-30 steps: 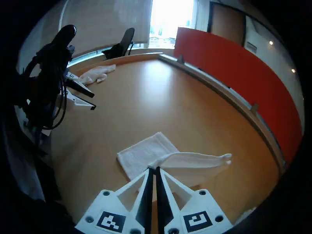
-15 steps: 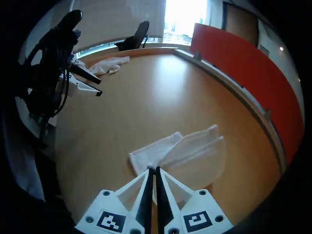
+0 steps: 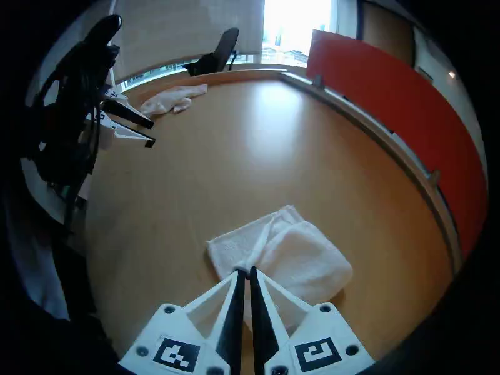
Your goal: Fold towel
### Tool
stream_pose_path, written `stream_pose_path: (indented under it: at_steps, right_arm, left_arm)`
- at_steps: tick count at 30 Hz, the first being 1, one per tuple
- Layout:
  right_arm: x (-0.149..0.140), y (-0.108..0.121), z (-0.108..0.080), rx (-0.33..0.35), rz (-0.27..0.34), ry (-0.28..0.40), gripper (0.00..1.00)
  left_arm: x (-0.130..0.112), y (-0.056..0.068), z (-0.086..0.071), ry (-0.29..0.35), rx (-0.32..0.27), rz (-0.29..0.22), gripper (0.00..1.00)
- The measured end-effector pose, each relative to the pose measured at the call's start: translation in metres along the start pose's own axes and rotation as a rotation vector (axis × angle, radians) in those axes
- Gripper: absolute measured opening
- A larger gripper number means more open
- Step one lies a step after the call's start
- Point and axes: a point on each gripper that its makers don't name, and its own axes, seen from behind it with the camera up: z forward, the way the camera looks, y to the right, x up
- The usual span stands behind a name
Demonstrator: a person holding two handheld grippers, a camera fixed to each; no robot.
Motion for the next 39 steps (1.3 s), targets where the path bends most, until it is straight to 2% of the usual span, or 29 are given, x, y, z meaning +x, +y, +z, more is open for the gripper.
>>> stream_pose_path:
  at_steps: [1,9,13,23,39]
  right_arm:
    - [0.0,0.001,0.0,-0.002,0.003,-0.001,0.09]
    - [-0.001,0.007,0.002,-0.028,0.032,-0.006,0.75]
    - [-0.002,0.009,0.0,-0.037,0.037,-0.001,0.79]
    - [-0.014,0.014,-0.001,-0.054,0.055,-0.014,0.79]
    - [-0.07,0.019,-0.005,-0.082,0.108,-0.089,0.8]
  left_arm:
    - [0.0,0.0,0.0,0.0,-0.001,0.0,0.75]
    - [0.001,0.002,0.0,0.001,-0.003,0.002,0.76]
    - [0.002,0.002,0.0,0.003,-0.002,0.003,0.76]
    - [0.005,0.004,-0.002,0.008,-0.002,0.002,0.75]
    - [0.008,0.005,-0.002,0.012,-0.005,0.011,0.75]
